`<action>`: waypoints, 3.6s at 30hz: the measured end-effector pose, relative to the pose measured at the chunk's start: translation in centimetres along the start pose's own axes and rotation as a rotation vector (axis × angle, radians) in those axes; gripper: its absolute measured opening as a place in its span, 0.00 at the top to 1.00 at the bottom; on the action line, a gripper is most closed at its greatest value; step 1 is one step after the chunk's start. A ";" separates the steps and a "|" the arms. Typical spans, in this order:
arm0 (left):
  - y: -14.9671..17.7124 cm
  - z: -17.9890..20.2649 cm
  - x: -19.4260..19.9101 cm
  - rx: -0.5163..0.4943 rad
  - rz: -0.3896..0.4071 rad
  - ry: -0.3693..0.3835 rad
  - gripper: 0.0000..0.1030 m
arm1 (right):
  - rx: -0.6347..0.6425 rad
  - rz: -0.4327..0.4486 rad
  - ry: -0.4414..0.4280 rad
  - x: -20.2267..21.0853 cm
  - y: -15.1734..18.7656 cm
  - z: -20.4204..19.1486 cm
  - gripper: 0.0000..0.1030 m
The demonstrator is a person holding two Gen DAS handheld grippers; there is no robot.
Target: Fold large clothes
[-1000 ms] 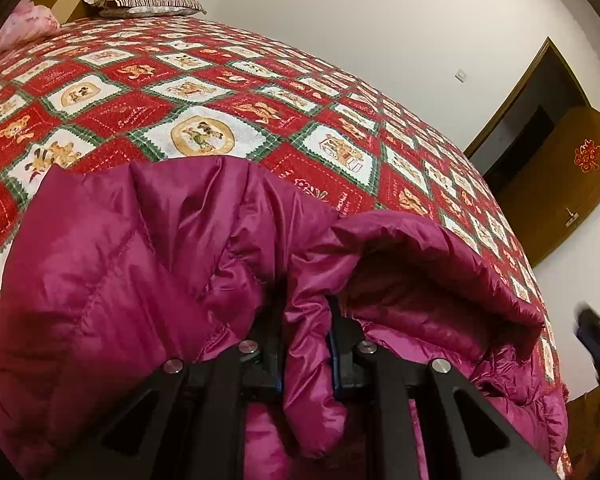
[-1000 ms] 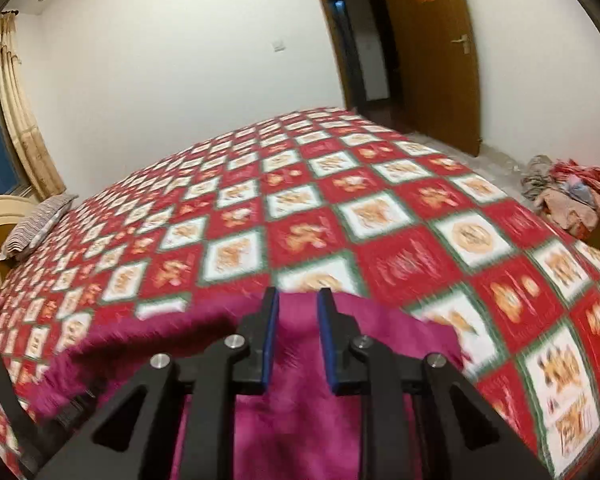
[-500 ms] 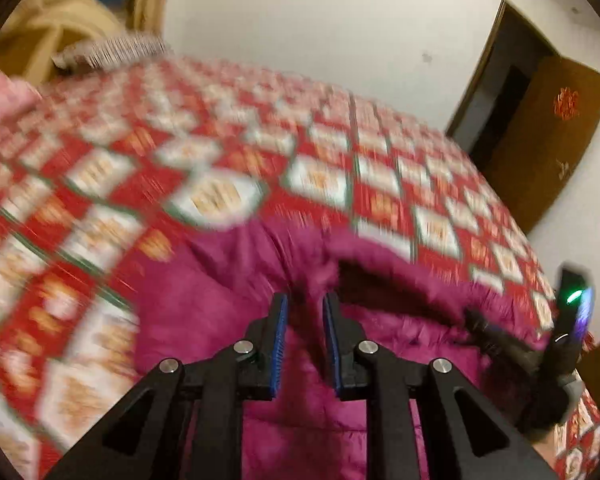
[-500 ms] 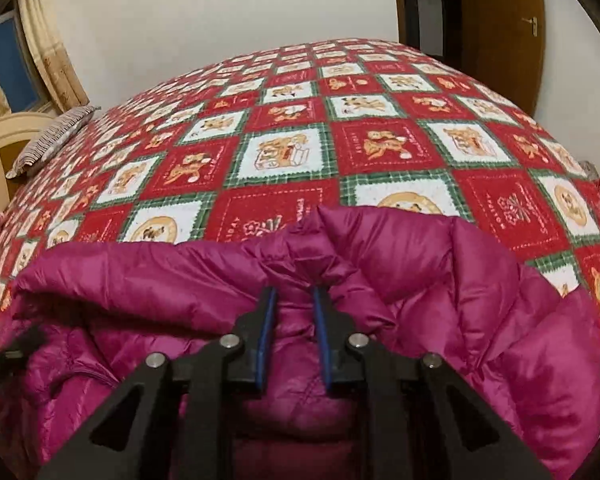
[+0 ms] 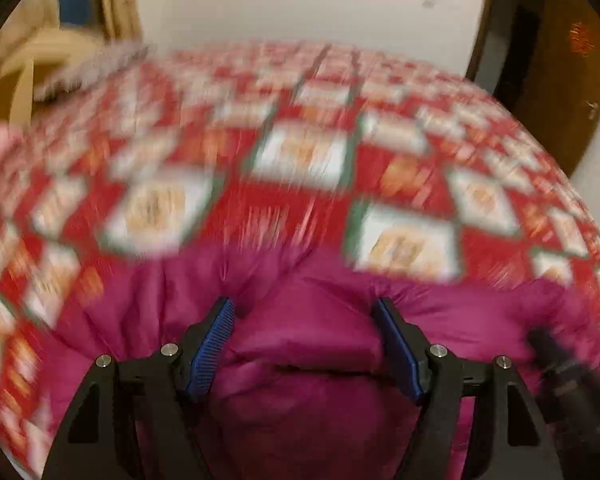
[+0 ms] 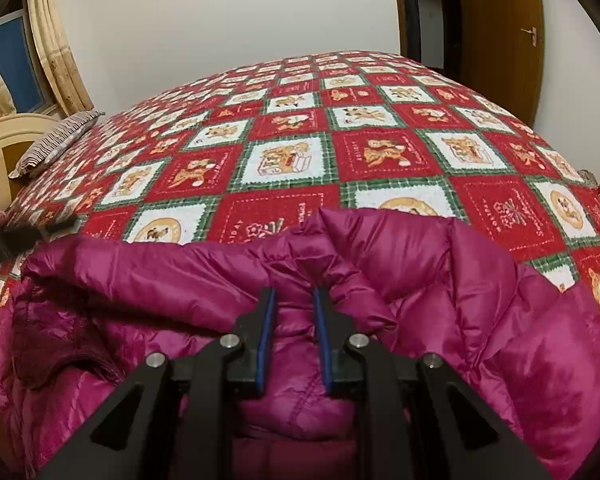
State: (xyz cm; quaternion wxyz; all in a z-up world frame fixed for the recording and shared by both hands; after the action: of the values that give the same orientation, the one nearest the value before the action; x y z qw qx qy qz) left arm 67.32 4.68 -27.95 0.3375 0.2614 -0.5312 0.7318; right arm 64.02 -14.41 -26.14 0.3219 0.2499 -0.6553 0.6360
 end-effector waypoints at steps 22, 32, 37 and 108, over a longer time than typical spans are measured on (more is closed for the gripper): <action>0.0 0.1 -0.2 -0.051 0.035 -0.047 0.26 | 0.123 -0.015 0.155 -0.4 0.2 -1.0 0.67; 1.4 0.0 6.8 -0.057 0.025 0.136 0.24 | 0.003 0.064 0.035 6.0 0.3 1.6 0.43; 4.4 -0.8 13.9 -0.087 0.021 0.221 0.24 | -0.017 0.119 0.003 12.6 2.2 4.2 0.39; 32.5 -6.6 38.8 -0.054 0.028 0.713 0.96 | -0.010 -0.035 -0.208 35.7 30.3 9.0 0.87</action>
State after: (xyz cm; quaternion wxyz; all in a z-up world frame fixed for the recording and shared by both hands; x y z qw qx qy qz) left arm 17.40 12.62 -20.75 0.4984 -0.0264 -0.4026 0.7674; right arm 16.90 -18.41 -19.99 0.2643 0.3243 -0.6841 0.5975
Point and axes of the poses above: each gripper's, at about its wrist camera, not at the fingertips, and x roughly against the way its jaws point, z to its right, y to its underside, the point moved 8 cm from there along -x, roughly the way its jaws point, and after that the axes turned 14 degrees about y, right-handed, at the moved point
